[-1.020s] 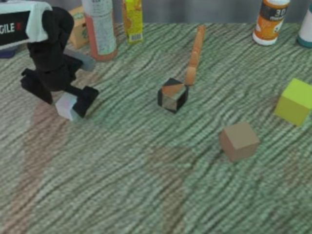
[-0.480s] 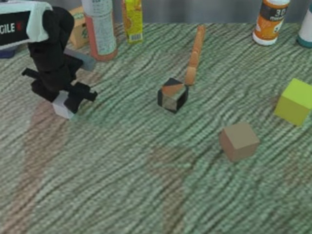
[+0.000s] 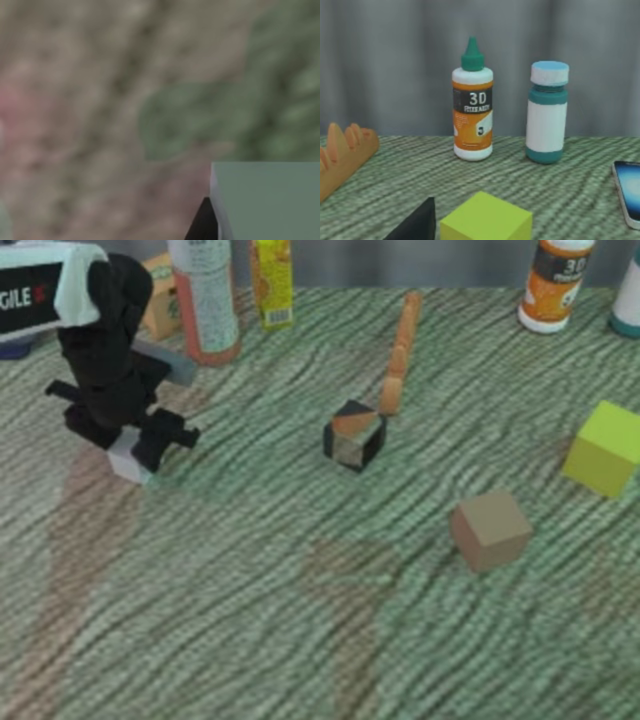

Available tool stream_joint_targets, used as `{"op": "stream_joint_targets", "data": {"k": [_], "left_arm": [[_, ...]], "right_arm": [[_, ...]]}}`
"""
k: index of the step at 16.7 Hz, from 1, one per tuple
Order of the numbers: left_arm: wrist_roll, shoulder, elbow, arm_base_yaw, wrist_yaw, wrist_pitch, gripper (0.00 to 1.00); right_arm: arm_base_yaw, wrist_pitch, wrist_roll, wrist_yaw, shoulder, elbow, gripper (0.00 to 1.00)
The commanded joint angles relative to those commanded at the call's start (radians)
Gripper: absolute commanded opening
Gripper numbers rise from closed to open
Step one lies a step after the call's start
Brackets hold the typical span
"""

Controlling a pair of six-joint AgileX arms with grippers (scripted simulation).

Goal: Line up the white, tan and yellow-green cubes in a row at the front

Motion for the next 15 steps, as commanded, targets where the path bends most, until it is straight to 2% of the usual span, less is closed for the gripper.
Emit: {"op": "stream_joint_targets", "data": {"k": [3,10,15], "left_arm": [[-0.004,-0.038,0.023,0.002,0.01,-0.029,0.0],[-0.007,-0.1,0.165,0.019,0.009,-0.237,0.0],[-0.007,-0.099,0.169,0.013,0.008,-0.24,0.0]], "right_arm": [[0.0,0.0,0.0,0.0,0.0,0.0,1.0],[0.0,0.0,0.0,0.0,0.0,0.0,1.0],[0.0,0.0,0.0,0.0,0.0,0.0,1.0]]}}
